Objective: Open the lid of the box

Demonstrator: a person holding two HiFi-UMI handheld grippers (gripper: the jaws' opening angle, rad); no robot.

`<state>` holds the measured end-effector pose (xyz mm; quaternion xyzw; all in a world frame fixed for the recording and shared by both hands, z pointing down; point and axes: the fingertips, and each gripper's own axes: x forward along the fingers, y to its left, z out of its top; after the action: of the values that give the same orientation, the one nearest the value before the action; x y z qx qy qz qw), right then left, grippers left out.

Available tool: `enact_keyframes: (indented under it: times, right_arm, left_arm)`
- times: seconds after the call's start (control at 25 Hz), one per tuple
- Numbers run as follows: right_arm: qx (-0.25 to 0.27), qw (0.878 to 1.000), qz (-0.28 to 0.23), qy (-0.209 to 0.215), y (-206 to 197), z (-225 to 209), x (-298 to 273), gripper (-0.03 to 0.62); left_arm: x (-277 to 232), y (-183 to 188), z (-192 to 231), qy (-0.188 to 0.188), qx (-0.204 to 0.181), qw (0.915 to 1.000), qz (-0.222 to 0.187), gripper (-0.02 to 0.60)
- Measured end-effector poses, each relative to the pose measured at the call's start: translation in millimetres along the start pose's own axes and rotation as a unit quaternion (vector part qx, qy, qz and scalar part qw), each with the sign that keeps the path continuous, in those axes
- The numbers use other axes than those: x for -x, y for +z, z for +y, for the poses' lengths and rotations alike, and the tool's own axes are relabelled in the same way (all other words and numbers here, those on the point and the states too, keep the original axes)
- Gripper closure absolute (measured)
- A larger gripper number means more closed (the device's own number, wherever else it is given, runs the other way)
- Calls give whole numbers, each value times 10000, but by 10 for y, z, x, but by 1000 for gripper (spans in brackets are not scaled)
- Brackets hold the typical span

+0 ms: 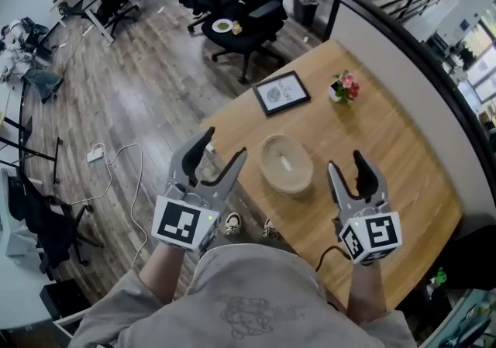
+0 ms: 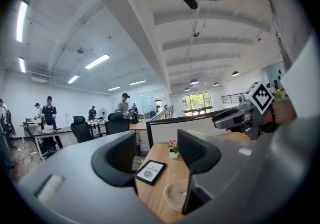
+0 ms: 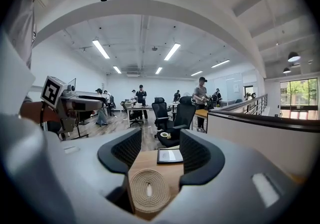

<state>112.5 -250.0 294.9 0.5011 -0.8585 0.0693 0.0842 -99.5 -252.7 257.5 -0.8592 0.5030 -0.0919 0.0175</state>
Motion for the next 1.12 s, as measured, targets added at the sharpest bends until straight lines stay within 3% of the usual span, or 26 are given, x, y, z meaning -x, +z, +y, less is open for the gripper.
enact_keyframes:
  times: [0.16, 0.28, 0.44, 0.64, 0.88, 1.12]
  right_arm:
    - [-52, 9999, 49, -87, 4, 96, -59, 370]
    - [26, 9996, 268, 92, -86, 283, -171, 370]
    - [308, 9959, 746, 404, -336, 568, -376, 370]
    - [351, 9903, 1232, 546, -752, 773, -643, 370]
    - [619, 9788, 1881, 529, -1268, 902, -874, 370]
    - [166, 9728, 2221, 645, -1713, 1010, -1068, 370]
  left_arm:
    - [5, -91, 98, -142, 141, 9997, 113, 325]
    - [-29, -241, 186, -266, 127, 9992, 275, 328]
    - [-118, -438, 290, -427, -169, 9980, 432, 331]
    - [-275, -879, 339, -716, -198, 9946, 727, 333]
    - [-412, -1462, 325, -1030, -23, 9875, 1195, 340]
    - [-551, -2122, 174, -1459, 31, 9726, 1809, 353]
